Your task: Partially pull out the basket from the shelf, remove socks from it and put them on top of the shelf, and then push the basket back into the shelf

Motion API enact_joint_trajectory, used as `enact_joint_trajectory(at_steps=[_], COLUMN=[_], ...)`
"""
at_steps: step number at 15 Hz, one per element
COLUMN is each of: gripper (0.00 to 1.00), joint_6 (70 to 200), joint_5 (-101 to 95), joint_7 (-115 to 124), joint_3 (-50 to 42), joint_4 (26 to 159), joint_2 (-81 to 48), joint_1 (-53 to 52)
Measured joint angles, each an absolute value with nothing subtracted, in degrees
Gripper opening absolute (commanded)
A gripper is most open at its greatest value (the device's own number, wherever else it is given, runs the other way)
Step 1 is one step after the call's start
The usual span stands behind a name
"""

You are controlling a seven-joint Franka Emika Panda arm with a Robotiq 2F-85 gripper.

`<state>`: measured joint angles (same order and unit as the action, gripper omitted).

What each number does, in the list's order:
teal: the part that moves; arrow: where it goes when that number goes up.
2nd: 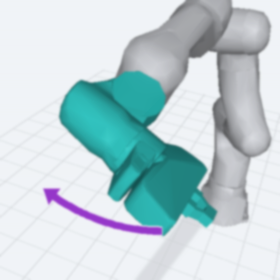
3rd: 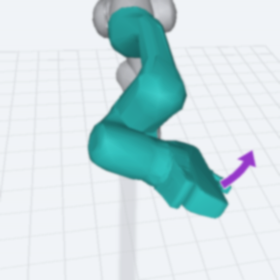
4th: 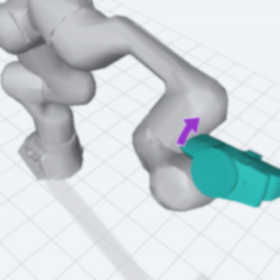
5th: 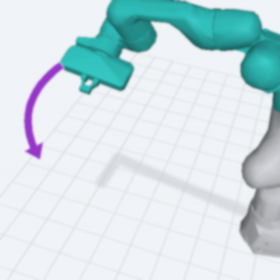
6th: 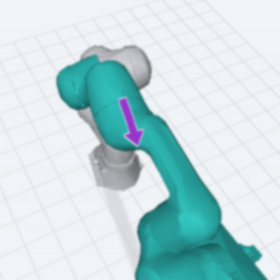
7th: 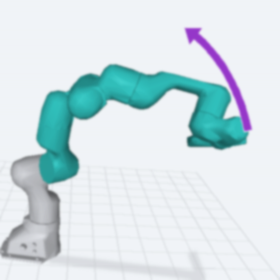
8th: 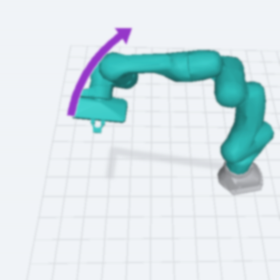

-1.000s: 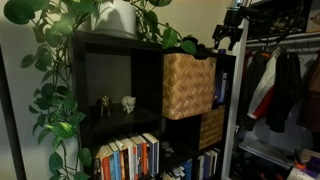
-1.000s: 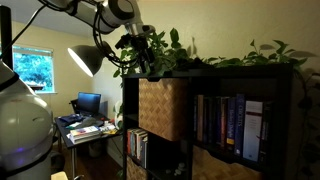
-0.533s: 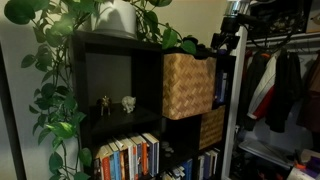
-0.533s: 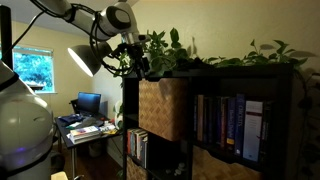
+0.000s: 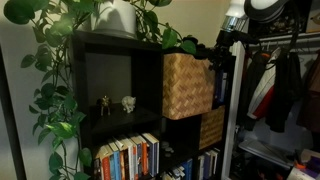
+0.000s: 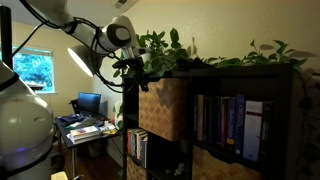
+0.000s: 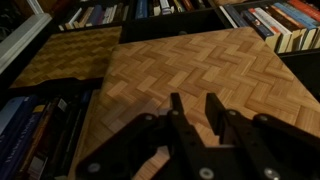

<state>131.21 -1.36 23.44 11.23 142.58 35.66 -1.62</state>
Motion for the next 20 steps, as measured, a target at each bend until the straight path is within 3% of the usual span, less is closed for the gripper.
enact_joint_trajectory(at_steps=[4,6,12,20], gripper=[0.0,0.04,0.04,0.04], joint_6=[139.4,142.9,151.2,153.8], joint_5=[-1.4,-1.5,-1.6,-2.1], joint_7=[23.4,23.4,23.4,22.4], joint_3=[11.4,11.7,12.0,12.0], joint_4=[145.8,146.3,146.2,144.8], joint_2=[34.7,33.7,29.3,26.3], joint_1=[-1.5,-1.4,-1.2,-1.1])
